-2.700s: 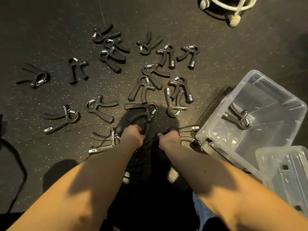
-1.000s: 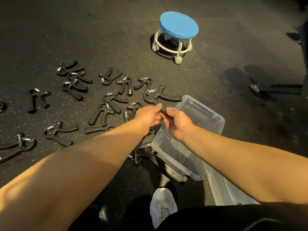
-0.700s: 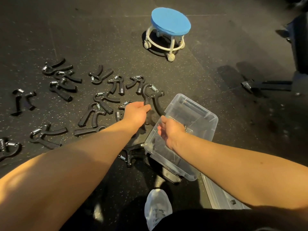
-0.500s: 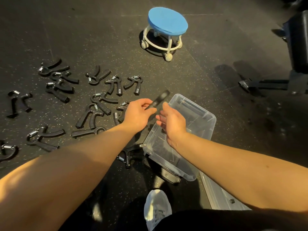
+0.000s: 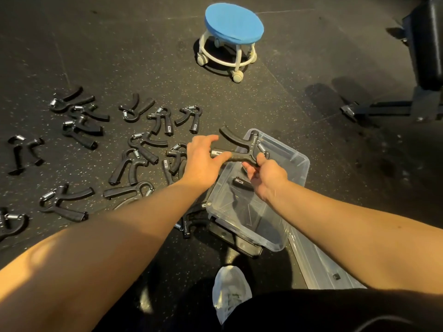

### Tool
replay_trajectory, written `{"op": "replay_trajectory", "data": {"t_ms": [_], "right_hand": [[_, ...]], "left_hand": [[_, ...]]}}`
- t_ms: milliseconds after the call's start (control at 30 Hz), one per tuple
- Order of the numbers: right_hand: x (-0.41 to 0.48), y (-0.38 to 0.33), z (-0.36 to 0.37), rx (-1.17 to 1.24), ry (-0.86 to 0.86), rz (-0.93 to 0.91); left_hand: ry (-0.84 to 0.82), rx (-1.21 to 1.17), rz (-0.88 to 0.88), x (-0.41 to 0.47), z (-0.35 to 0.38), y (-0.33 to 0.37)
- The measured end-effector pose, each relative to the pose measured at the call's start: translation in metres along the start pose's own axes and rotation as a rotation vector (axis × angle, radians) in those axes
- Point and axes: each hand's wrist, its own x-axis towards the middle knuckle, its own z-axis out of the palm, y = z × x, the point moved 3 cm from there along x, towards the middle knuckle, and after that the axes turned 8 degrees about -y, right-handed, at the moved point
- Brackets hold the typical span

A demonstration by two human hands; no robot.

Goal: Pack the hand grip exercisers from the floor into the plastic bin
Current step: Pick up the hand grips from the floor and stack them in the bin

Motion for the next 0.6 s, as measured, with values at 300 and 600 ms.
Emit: {"op": "replay_trajectory", "data": {"t_ms": [300,600], "right_hand": [[0.024,-0.003,-0.046,0.171,0.153,-0.030],[0.051,0.027,-0.071,0.173,0.346,0.047]], "left_hand": [[-0.018,-0.786,-0.439,-0.003,0.062,0.027],[-0.059,-0.784,-0.631,0.000,0.135,0.008]]}}
